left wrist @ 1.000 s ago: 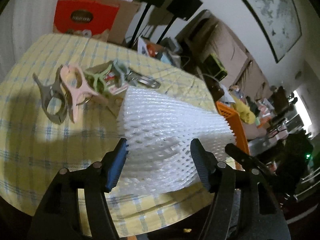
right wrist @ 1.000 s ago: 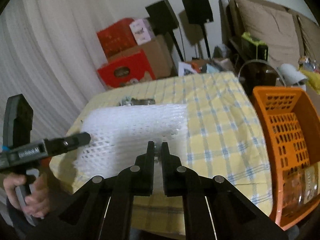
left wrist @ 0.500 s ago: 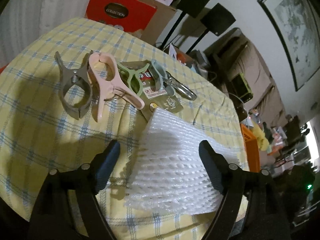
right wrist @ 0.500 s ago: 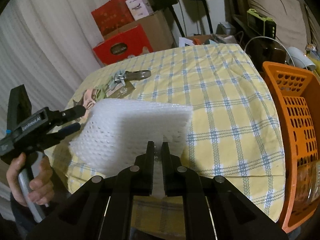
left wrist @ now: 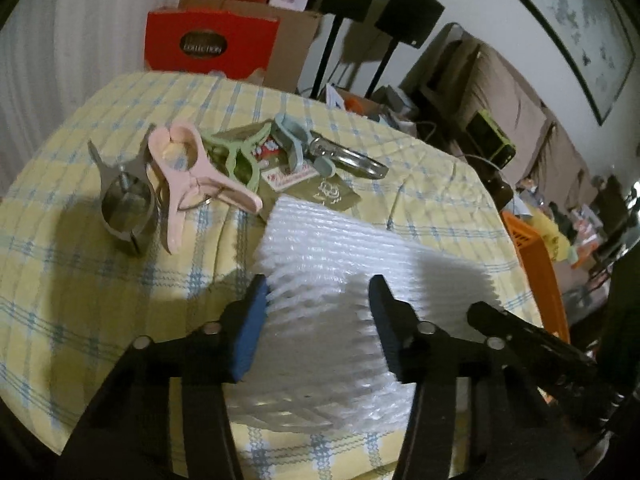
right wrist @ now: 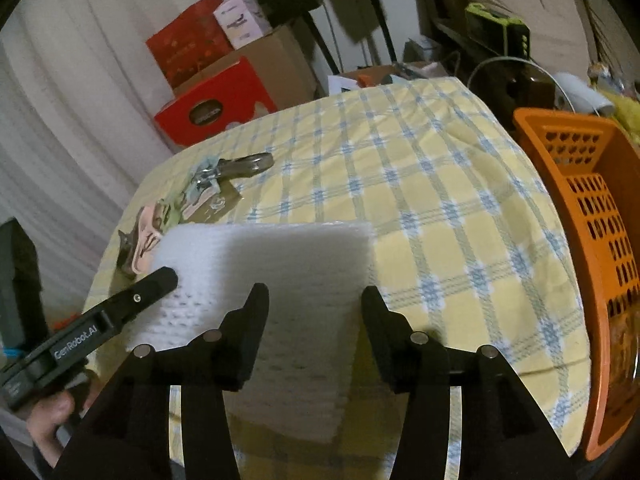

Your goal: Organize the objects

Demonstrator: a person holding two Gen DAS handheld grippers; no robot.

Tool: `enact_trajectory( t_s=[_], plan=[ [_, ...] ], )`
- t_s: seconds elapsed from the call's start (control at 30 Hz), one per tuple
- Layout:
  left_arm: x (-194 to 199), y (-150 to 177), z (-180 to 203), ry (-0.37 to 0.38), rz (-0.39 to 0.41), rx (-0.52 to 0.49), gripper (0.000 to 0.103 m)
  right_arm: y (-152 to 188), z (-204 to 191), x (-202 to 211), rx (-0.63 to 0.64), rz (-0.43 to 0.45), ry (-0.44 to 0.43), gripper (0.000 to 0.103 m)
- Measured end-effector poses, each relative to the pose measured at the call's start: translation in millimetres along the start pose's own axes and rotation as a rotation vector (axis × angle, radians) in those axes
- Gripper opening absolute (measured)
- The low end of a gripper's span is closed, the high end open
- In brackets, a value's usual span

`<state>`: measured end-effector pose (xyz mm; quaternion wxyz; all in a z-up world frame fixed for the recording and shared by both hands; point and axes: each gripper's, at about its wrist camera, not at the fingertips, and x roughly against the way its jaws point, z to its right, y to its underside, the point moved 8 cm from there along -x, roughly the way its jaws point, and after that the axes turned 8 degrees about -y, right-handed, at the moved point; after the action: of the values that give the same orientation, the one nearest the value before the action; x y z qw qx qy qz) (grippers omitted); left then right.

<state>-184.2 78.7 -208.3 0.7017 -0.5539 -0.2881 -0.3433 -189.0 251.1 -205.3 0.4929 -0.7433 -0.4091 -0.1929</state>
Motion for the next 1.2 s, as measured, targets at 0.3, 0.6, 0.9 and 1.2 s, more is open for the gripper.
enact_trajectory(
  t_s=[0.3, 0.6, 0.9, 1.2],
  plan=[
    [10.9, -6.1, 5.0, -0.021, 0.034, -0.059, 0.037, -5.5, -13.9, 6.5, 0.074, 0.049, 0.015, 0.038],
    [5.7, 0.5, 10.7, 0.043, -0.028, -0.061, 0.036, -1.3, -23.7, 4.1, 0.088, 0.027, -0.04, 0.039],
    [-2.2, 6.8, 8.8, 0.056, -0.069, -0.041, 0.035, 10.0, -25.7, 9.4, 0.114, -0.061, -0.08, 0.038],
    [-2.9, 8.9, 11.1, 0.034, -0.066, -0.072, 0.035, 13.5, -38.4, 11.6, 0.099, -0.078, -0.139, 0.038]
  ],
)
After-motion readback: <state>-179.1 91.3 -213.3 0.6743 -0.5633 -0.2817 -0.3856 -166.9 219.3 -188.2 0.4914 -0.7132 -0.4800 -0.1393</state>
